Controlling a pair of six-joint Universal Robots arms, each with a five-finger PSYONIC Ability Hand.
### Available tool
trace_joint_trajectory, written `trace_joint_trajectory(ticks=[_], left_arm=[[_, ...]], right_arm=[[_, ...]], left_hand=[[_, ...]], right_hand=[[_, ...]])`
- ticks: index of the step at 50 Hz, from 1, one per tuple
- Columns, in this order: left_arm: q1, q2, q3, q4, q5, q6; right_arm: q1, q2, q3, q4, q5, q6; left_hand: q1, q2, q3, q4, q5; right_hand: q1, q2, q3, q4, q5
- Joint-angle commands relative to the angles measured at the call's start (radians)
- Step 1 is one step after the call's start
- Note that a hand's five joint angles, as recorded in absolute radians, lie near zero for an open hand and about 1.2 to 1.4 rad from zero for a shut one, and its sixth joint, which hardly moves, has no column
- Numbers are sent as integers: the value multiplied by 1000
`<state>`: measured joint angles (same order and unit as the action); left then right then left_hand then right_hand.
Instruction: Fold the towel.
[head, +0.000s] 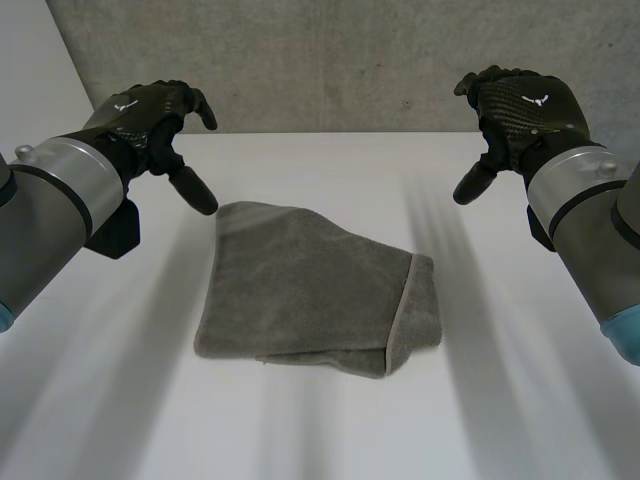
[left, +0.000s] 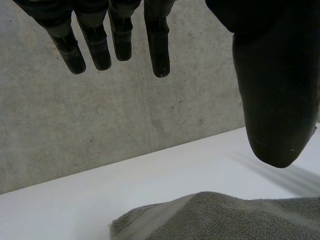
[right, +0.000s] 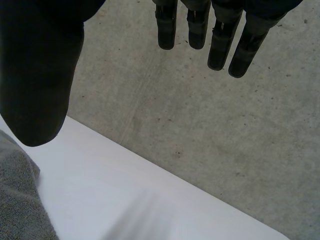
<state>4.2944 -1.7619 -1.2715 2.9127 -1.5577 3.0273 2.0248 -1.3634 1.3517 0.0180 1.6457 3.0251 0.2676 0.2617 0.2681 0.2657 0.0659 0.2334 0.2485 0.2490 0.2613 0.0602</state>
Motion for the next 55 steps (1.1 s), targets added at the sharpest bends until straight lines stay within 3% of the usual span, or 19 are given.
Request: trace_joint_trajectory(ticks=[1, 17, 22, 30, 33, 35, 45, 55], left_arm=[[4, 1, 1, 0, 1, 1], [7, -34, 1, 3, 8, 5], [8, -120, 18, 2, 10, 8], [1, -276, 40, -6, 16, 37], [-8, -321, 34, -3, 25, 71], [-10, -337, 32, -3, 33, 82], [-100, -364, -19, 0, 195, 90], [-168, -402, -45, -3, 231, 93]], right_arm=[[0, 0, 1, -1, 0, -3], [15, 10, 4, 2, -38, -58], [32, 81, 15, 37, -112, -262], [90, 230, 44, 83, -141, -533], [91, 257, 53, 80, -147, -572], [92, 308, 61, 63, -156, -629], [83, 365, 81, 20, -193, -686], [74, 389, 80, 19, -199, -712]], left_hand=[[-75, -69, -75, -73, -47], [-63, -57, -63, -61, -36], [-54, -48, -55, -52, -27], [-57, -51, -57, -55, -30], [-60, -54, -60, -58, -33], [-63, -57, -63, -61, -36], [-54, -48, -55, -52, -27], [-34, -28, -34, -32, -6]], right_hand=[[-59, -74, -75, -87, -60], [-59, -74, -75, -87, -60], [-59, -74, -75, -87, -60], [-59, -74, -75, -87, -60], [-59, -74, -75, -87, -60], [109, 94, 93, 81, 108], [251, 236, 235, 223, 250], [427, 412, 411, 399, 426]])
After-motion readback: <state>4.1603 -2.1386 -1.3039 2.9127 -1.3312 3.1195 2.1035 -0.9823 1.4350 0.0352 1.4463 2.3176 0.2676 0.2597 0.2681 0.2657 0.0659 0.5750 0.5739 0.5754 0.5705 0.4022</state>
